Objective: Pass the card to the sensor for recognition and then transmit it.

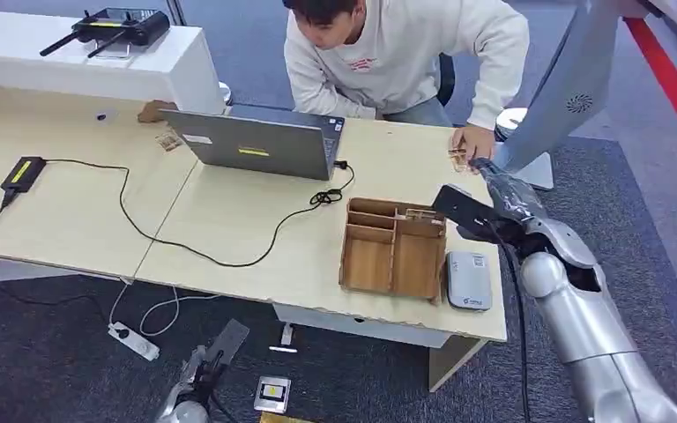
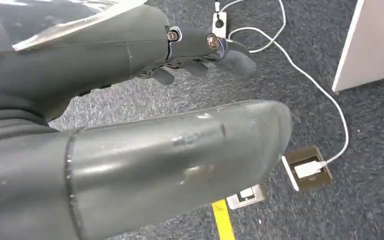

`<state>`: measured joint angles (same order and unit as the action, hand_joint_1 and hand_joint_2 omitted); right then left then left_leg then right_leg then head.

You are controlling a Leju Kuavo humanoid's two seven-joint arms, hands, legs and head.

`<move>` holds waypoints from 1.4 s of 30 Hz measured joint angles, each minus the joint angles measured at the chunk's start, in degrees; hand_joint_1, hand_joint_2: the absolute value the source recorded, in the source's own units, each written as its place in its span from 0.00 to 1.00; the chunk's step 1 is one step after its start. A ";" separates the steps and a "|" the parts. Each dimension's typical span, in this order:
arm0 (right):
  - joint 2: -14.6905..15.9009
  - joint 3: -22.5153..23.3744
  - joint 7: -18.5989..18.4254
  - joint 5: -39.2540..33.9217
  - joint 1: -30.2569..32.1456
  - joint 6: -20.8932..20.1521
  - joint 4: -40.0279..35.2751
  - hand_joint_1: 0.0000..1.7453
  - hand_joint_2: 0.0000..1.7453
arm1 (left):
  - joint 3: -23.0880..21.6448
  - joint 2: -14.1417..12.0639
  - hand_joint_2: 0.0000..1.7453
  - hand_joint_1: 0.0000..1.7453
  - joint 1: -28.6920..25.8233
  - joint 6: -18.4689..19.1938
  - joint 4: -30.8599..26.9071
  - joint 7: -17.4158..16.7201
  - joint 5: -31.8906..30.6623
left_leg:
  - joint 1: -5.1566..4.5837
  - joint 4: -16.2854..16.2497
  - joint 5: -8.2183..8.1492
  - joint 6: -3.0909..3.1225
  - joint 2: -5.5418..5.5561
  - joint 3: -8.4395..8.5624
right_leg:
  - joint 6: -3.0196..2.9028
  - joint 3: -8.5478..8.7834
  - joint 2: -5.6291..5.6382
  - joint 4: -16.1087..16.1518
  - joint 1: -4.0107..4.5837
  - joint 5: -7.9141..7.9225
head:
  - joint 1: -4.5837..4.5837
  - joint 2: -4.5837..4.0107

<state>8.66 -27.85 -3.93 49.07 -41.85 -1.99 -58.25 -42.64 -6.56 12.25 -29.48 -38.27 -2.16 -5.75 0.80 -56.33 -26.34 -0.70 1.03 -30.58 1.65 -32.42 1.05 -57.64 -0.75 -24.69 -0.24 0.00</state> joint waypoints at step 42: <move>-15.69 -8.72 10.86 0.13 -9.94 4.00 21.38 0.00 1.00 | 6.34 -4.13 0.00 0.00 -2.05 10.84 2.97 4.81 10.32 | 0.09 0.01 0.03 -0.04 0.01 -0.08 | -0.01 -0.01 -0.06 -0.03 0.13 -0.01 | -0.02 0.00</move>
<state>-7.04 -36.57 6.93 49.20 -51.78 2.01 -36.87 -36.30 -10.69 10.20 -18.64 -35.30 2.64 4.57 0.89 -56.32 -26.31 -0.75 1.04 -30.66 1.64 -32.42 0.99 -57.67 -0.62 -24.70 -0.26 0.00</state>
